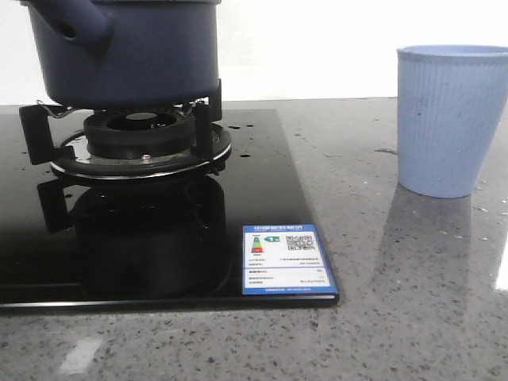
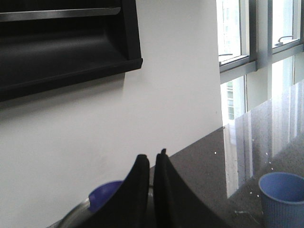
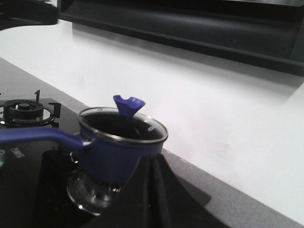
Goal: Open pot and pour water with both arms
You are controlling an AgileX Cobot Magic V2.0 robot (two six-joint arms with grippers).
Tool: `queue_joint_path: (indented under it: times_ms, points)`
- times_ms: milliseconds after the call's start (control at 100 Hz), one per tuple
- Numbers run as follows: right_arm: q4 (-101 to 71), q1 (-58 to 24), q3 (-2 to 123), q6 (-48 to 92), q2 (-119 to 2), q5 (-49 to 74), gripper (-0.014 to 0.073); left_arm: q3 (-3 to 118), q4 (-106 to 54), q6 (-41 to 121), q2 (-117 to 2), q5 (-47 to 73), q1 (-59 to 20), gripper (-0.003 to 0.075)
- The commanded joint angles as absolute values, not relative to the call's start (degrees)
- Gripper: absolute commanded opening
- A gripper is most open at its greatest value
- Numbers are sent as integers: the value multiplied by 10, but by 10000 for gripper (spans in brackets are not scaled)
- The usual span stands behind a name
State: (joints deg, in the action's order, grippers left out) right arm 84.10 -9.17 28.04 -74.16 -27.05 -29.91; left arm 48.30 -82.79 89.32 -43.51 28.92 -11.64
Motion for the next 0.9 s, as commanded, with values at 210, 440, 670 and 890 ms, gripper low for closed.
queue_joint_path:
  times_ms: [210, 440, 670, 890]
  points:
    - [826, -116, 185, -784, -157, -266, -67, 283, -827, 810, -174, 229, -119, -20]
    - [826, -116, 138, -784, -103, -180, -67, 175, -820, 781, -63, 210, -119, -20]
    - [826, -116, 131, -784, -90, -207, -68, 162, -833, 781, -42, 225, -119, -20]
    - [826, -116, 131, -784, -90, -238, -68, 162, -853, 781, -42, 233, -119, -20]
